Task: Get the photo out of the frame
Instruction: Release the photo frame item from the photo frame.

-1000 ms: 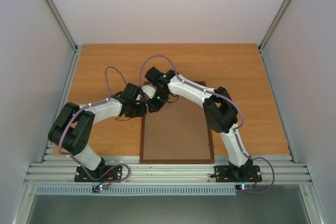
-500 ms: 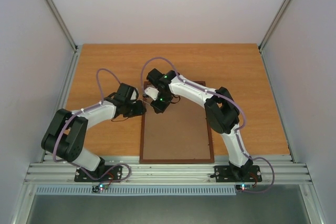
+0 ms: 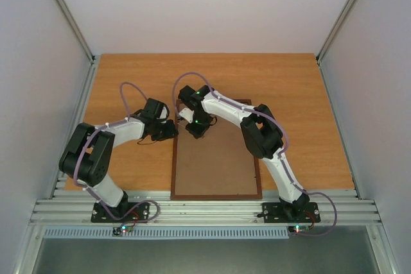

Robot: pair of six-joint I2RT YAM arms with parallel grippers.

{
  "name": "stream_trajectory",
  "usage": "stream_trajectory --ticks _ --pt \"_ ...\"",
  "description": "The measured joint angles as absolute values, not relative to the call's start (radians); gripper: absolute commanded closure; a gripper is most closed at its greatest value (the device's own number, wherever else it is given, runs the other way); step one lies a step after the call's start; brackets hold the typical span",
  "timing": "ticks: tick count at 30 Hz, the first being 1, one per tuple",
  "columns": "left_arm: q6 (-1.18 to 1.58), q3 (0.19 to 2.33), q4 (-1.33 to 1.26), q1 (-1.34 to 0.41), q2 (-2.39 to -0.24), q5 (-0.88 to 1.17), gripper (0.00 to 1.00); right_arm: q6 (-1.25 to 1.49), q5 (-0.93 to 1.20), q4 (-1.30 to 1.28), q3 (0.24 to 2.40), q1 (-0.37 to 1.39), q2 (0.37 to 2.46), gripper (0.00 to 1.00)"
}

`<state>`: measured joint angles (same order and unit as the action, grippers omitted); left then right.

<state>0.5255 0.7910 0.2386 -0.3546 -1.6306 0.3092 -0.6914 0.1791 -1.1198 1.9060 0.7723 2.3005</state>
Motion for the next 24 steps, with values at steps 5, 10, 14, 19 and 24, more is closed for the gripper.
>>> stream_trajectory --ticks 5,10,14,19,24 --pt "0.525 0.805 0.23 -0.355 -1.65 0.319 0.8 -0.686 0.159 -1.137 1.946 0.768 2.324 0.99" --pt "0.524 0.806 0.228 -0.353 -1.655 0.331 0.83 -0.685 0.145 -1.142 1.949 0.767 2.327 0.99" --pt "0.524 0.808 0.228 -0.353 -1.657 0.334 0.84 -0.685 0.138 -1.139 1.938 0.767 2.321 0.99" --pt "0.524 0.808 0.226 -0.353 -1.657 0.334 0.85 -0.686 0.125 -1.144 1.898 0.767 2.297 0.99" --pt "0.524 0.808 0.225 -0.353 -1.657 0.335 0.86 -0.686 0.115 -1.145 1.889 0.767 2.292 0.99"
